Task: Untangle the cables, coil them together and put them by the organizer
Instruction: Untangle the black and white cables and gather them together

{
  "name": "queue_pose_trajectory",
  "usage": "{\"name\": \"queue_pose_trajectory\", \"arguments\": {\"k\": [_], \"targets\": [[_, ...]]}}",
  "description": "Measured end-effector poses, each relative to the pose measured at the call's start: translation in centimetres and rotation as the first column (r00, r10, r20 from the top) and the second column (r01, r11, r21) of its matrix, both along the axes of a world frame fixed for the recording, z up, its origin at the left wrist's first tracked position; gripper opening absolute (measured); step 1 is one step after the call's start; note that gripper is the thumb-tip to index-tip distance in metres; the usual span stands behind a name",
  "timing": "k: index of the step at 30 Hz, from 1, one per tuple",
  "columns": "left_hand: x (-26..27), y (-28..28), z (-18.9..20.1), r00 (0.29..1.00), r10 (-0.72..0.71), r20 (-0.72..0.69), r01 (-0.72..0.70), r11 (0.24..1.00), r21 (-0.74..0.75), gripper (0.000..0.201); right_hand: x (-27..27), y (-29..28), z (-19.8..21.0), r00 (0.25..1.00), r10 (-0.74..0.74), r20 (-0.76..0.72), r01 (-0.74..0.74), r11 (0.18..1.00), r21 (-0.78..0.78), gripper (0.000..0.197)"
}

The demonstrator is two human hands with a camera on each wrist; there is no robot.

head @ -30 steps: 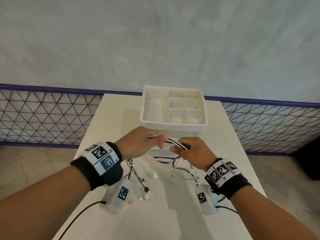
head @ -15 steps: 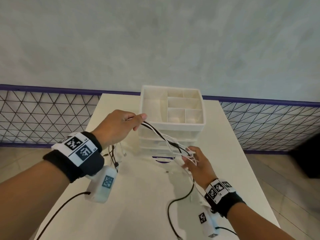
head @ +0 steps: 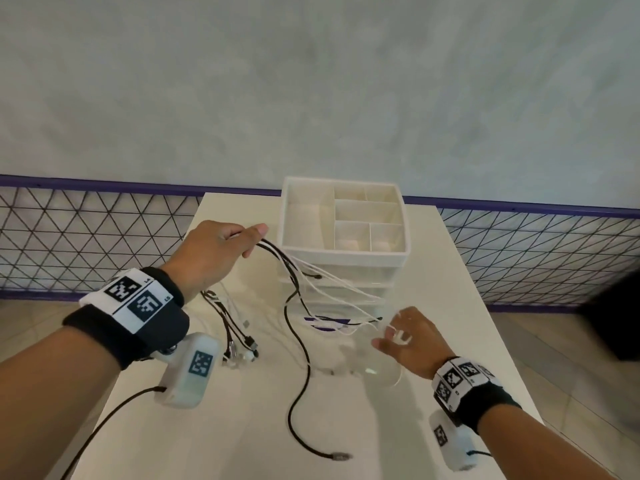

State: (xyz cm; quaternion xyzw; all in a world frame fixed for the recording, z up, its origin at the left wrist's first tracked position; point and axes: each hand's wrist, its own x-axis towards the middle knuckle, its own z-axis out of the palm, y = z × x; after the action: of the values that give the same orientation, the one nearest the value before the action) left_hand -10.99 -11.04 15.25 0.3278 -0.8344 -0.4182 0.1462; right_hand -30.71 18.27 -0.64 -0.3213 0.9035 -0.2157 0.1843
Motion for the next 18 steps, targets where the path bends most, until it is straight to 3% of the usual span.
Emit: {"name": "queue_pose_trajectory", "arguments": {"k": [2, 5, 10, 12, 13, 15, 17, 18], "targets": [[0.4, -0.4, 0.2, 1.0, 0.02, 0.007, -0.02, 1.0, 0.003, 0.055, -0.6, 1.1, -0.5, 0.996, -0.085, 0.038, 0.082, 0.993, 0.085, 0.036], [0.5, -0.4, 0.4, 0.999, 0.02, 0.04, -0.019, 1.0, -0.016, 0.055, -1.5, 1.9, -0.6, 0.982, -0.183, -0.053, 0.19, 0.959, 0.209, 0.053], [0.1, 0.3, 0.6, 0.999, 0.004, 0.04, -0.004, 1.0, -0.011, 0.055, -2.0, 1.8, 0.3, 0.967, -0.249, -0.063, 0.254, 0.888, 0.384, 0.028], [0.1, 0.5, 0.9, 1.0, -0.01, 0.028, 0.01, 1.0, 0.01, 0.055, -1.2, 1.4, 1.4, 0.974, -0.21, -0.088, 0.227, 0.883, 0.412, 0.032], [0.2, 0.7, 1.1, 0.999, -0.023, 0.023, 0.023, 1.0, 0.021, 0.055, -0.7, 1.0, 2.2, 0.975, -0.162, -0.154, 0.205, 0.921, 0.331, 0.034], [0.0, 1.3, 1.5, 0.997, -0.072, 0.018, 0.072, 0.997, 0.027, 0.054, 0.9, -0.5, 4.1, 0.961, -0.034, -0.276, 0.03, 0.999, -0.02, 0.038], [-0.4, 2.7, 2.0, 0.989, -0.149, 0.013, 0.149, 0.989, 0.023, 0.052, 3.4, -3.1, 6.9, 0.975, 0.117, -0.188, -0.181, 0.909, -0.374, 0.062], [-0.8, 3.5, 2.3, 0.981, -0.194, 0.002, 0.194, 0.981, 0.021, 0.051, 4.6, -4.7, 8.1, 0.982, 0.181, -0.053, -0.184, 0.857, -0.481, 0.078]]}}
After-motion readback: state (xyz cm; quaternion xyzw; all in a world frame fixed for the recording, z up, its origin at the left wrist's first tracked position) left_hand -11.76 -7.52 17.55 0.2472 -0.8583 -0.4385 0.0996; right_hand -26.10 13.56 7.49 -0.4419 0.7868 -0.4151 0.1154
